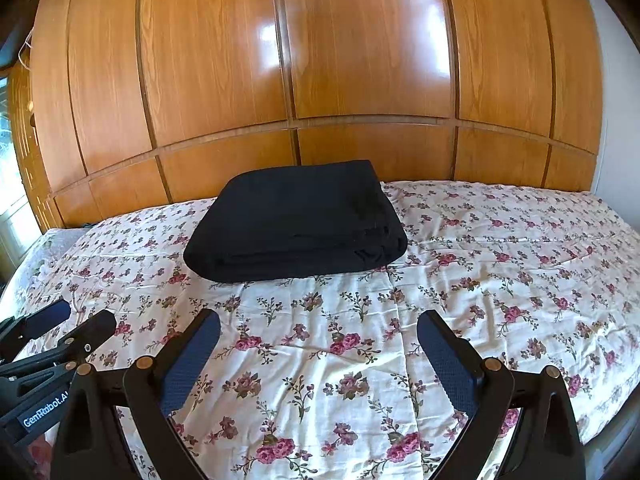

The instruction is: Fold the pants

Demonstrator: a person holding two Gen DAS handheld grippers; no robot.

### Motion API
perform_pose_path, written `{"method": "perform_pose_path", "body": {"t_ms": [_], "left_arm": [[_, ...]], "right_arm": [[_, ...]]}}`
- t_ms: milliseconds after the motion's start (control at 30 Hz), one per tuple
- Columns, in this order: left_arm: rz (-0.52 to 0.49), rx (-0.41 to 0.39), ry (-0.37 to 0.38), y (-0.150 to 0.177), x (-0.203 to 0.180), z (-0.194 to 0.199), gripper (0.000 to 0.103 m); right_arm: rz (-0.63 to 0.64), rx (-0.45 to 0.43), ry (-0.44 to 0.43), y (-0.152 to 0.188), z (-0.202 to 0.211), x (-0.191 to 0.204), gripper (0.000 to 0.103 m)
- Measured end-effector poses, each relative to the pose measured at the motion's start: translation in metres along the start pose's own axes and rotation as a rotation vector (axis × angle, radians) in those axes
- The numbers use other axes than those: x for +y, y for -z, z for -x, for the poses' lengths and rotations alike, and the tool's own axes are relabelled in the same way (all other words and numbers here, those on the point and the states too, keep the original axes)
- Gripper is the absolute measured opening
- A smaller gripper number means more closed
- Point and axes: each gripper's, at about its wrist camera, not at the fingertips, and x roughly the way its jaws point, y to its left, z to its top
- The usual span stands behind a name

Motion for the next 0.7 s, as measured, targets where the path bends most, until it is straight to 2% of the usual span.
{"method": "perform_pose_path", "body": {"t_ms": [700], "left_arm": [[0.0,0.026,0.002,0.0027,0.0012,-0.0057,0.073]], "right_arm": [[-0.011,0.019,0.003,0.0028,-0.0043,0.0011,0.099]]}}
